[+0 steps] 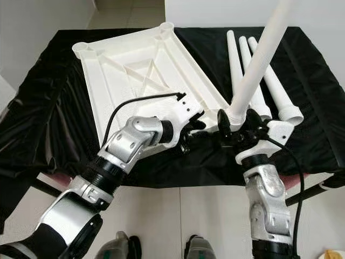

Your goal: Building children table

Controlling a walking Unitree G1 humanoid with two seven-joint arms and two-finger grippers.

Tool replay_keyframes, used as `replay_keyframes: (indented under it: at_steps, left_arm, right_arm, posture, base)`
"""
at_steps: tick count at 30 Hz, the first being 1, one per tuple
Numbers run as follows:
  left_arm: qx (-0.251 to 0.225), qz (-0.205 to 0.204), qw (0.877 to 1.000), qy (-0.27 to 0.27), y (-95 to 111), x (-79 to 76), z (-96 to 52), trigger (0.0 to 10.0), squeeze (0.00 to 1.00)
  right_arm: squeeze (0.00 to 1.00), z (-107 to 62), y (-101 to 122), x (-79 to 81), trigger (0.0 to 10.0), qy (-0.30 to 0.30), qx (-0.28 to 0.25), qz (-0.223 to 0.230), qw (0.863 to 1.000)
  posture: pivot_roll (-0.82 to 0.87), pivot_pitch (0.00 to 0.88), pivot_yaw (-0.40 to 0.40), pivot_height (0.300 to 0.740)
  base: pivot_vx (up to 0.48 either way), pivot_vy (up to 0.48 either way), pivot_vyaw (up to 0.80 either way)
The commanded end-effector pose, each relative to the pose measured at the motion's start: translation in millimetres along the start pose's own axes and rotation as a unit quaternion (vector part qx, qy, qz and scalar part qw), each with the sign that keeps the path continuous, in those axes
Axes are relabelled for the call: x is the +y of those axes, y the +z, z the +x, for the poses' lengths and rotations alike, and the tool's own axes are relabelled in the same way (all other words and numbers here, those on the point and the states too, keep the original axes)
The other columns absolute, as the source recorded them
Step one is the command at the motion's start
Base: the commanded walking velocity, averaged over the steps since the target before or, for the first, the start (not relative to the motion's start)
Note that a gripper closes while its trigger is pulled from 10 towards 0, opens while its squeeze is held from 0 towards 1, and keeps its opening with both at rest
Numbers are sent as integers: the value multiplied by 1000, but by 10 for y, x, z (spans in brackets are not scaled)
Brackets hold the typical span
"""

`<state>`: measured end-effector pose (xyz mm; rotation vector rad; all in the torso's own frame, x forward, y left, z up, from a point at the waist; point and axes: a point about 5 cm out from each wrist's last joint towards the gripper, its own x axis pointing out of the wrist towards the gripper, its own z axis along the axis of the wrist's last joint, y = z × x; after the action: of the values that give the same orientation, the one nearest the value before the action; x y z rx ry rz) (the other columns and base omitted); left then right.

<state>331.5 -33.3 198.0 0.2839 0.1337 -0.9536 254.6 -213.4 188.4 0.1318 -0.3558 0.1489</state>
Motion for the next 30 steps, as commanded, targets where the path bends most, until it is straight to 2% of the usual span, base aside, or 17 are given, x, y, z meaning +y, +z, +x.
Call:
replay_keyframes:
  at_steps: [1,7,13,17,19,23,25,27,30]
  left_arm:
    - [22,-4,999,46,-70,74,6,10000,0]
    - [47,-1,996,78,-114,124,63,10000,0]
    - [57,2,996,69,-139,104,100,10000,0]
    - [38,-6,998,41,-91,34,115,10000,0]
    - [8,-6,1000,4,-12,-66,133,10000,0]
    - [-22,-2,999,-31,74,-168,143,10000,0]
    - [-24,0,999,-34,80,-174,147,10000,0]
    - [-16,25,997,-68,51,-273,160,10000,0]
    - [1,46,995,-88,-11,-344,177,10000,0]
  right_arm:
    - [0,-30,14,-21,10000,-3,1,6,1000]
    - [0,-62,52,-30,10000,-7,-3,6,1000]
    - [0,-86,78,-52,10000,-12,-2,4,1000]
    - [0,-103,84,-82,10000,-14,0,1,1000]
    - [0,-118,99,-112,10000,-19,4,-1,1000]
    - [0,-126,112,-126,10000,-21,7,-4,1000]
    - [0,-127,113,-126,10000,-21,7,-4,1000]
    - [0,-119,123,-139,10000,-21,7,-8,1000]
    - [0,-116,121,-143,10000,-20,9,-13,1000]
  posture:
    - [-154,132,104,740]
    - [-164,141,115,740]
    - [-167,143,117,740]
    - [-169,146,119,740]
    - [-173,149,119,740]
    - [-173,149,119,740]
    - [-173,149,119,740]
    - [-173,146,119,740]
    - [-170,138,120,740]
  base:
    - [0,0,0]
    - [0,0,0]
    - [0,0,0]
    - [0,0,0]
    - [0,0,0]
    - [0,0,0]
    - [0,0,0]
    - [0,0,0]
    - [0,0,0]
